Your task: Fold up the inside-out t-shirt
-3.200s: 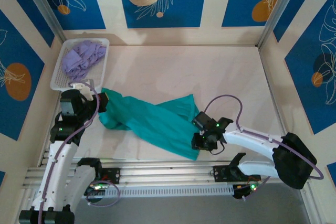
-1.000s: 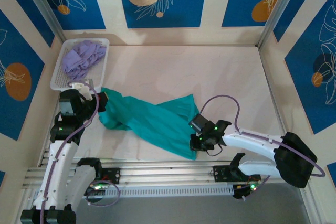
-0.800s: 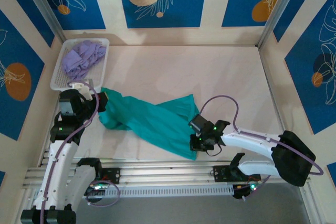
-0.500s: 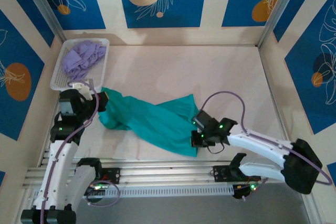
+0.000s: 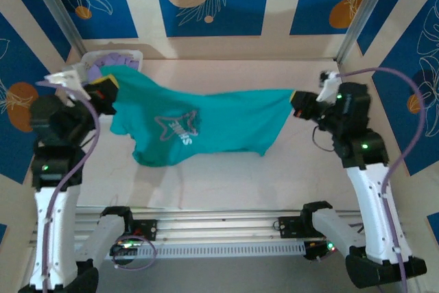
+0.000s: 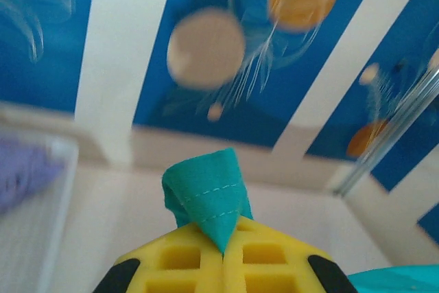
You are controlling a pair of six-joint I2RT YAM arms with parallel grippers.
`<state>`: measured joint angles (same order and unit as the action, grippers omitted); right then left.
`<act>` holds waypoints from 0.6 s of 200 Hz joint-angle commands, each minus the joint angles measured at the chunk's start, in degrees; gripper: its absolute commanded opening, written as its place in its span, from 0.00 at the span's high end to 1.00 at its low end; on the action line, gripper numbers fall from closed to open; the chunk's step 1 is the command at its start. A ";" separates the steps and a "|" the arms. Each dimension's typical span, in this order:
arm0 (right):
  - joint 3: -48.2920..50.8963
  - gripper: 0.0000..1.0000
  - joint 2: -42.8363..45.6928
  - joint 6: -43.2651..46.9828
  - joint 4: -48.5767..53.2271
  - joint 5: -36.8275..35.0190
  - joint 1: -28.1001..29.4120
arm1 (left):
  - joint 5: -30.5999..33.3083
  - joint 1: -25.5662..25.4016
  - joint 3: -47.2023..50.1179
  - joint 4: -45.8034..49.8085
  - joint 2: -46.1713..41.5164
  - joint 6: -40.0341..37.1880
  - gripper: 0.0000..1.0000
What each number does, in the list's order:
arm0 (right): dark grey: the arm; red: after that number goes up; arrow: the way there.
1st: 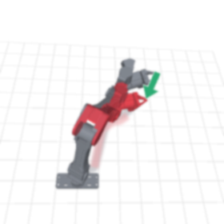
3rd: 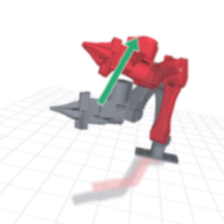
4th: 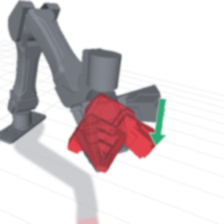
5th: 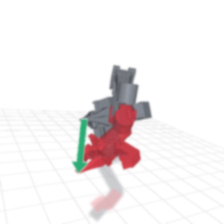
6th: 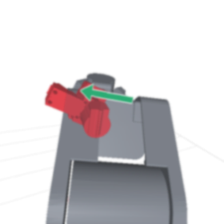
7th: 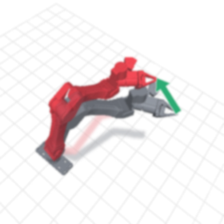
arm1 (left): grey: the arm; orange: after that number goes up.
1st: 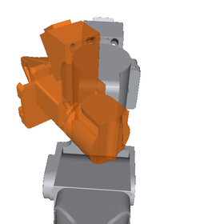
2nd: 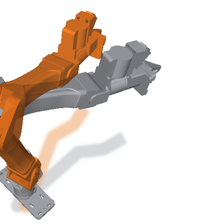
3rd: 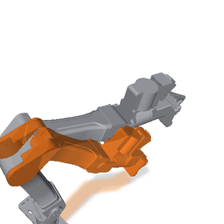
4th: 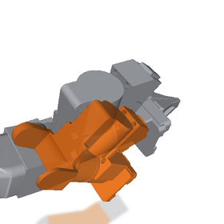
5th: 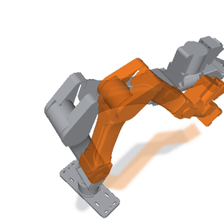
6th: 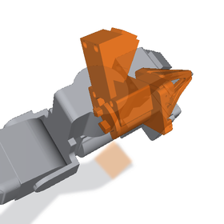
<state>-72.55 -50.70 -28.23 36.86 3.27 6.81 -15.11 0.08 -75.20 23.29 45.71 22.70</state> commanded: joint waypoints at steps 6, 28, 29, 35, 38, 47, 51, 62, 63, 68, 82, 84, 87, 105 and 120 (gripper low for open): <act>-9.46 1.00 2.86 5.22 2.69 1.42 -2.65 | 3.77 0.67 -10.49 2.05 -1.92 -2.41 1.00; -13.77 1.00 5.86 7.64 3.83 -1.94 -2.91 | 6.69 0.66 -15.83 3.51 -2.27 -4.41 1.00; -13.94 1.00 6.00 7.69 3.92 -2.08 -2.88 | 6.86 0.64 -16.06 3.60 -2.24 -4.55 1.00; -14.95 1.00 6.82 8.27 4.17 -2.79 -2.93 | 7.69 0.60 -17.18 3.87 -2.24 -5.22 1.00; -15.45 1.00 7.21 8.56 4.26 -3.16 -2.87 | 8.22 0.65 -17.72 3.95 -2.28 -5.54 1.00; -16.47 1.00 8.24 9.42 4.04 -4.27 -2.91 | 9.23 0.64 -18.90 3.96 -2.11 -6.11 1.00; -16.77 1.00 8.60 9.80 4.08 -4.69 -2.92 | 9.46 0.63 -19.23 3.77 -1.96 -6.23 1.00; -17.88 1.00 9.18 10.74 4.14 -5.84 -2.77 | 9.66 0.61 -19.90 3.06 -1.26 -6.26 1.00; -17.92 1.00 9.24 10.83 4.16 -5.91 -2.81 | 9.62 0.62 -19.99 2.98 -1.21 -6.26 1.00; -18.28 1.00 9.21 11.16 4.09 -6.34 -2.85 | 9.31 0.72 -20.09 2.63 -0.62 -6.19 1.00; -18.50 1.00 8.92 12.24 3.20 -6.99 -2.73 | 7.81 0.65 -20.18 1.09 1.54 -5.52 1.00; -18.39 1.00 8.77 12.34 3.08 -7.14 -2.80 | 7.60 0.63 -20.17 0.87 1.94 -5.35 1.00; -18.29 1.00 8.60 12.59 2.68 -7.38 -2.85 | 7.25 0.63 -20.09 0.55 2.53 -5.11 1.00; -17.37 1.00 5.79 13.87 0.70 -8.34 -2.87 | 5.36 0.62 -18.75 -2.28 6.99 -3.23 1.00; -16.00 1.00 2.54 14.97 -2.21 -9.00 -2.94 | 4.89 0.54 -17.38 -5.18 11.42 -2.28 1.00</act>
<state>-90.72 -42.52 -16.75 38.63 -1.80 4.25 -9.34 0.12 -94.67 23.14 50.11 18.55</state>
